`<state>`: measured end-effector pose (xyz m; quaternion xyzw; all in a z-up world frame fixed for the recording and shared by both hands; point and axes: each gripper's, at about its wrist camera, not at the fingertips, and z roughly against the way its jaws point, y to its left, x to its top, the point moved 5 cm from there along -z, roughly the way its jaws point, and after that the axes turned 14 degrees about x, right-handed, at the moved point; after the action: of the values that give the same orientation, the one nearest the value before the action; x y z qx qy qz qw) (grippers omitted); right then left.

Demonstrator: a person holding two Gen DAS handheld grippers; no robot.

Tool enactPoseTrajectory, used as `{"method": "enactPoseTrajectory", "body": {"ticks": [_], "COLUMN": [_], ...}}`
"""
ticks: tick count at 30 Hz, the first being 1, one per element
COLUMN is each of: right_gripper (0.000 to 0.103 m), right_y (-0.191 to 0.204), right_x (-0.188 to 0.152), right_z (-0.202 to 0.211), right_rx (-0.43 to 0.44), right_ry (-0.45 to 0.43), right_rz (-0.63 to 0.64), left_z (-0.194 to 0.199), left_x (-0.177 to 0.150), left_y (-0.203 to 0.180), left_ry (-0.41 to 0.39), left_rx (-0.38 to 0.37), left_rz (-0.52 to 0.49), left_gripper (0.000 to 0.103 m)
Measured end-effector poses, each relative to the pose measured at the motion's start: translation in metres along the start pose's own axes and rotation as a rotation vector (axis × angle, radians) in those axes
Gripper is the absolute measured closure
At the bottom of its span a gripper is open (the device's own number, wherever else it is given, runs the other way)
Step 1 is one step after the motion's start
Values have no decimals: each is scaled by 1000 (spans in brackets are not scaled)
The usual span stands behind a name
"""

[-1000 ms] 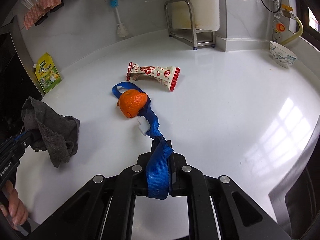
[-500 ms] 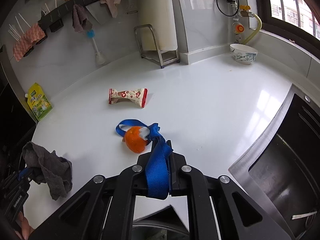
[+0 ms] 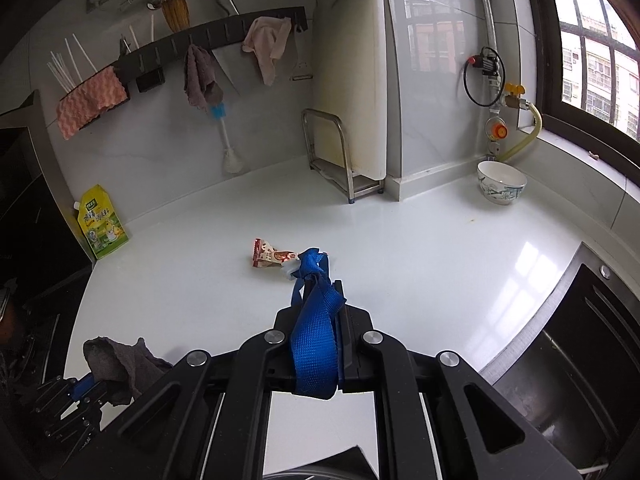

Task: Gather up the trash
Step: 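Carry the grey cloth and blue lanyard over the basket with both grippers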

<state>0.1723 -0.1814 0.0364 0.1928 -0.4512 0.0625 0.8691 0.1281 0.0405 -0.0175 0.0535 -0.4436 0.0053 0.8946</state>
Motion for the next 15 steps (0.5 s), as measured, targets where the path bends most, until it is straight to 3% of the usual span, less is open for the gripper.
{"method": "enactPoseTrajectory", "body": {"ticks": [15], "right_gripper": [95], "right_y": [41], "right_x": [-21], "right_z": [68], "right_rx": [40], "right_ry": [-75], "right_rz": [19], "left_z": [40], "left_x": [-5], "left_y": [2], "left_ry": [-42], "left_rx": [-20], "left_rz": [6], "left_gripper": [90]}}
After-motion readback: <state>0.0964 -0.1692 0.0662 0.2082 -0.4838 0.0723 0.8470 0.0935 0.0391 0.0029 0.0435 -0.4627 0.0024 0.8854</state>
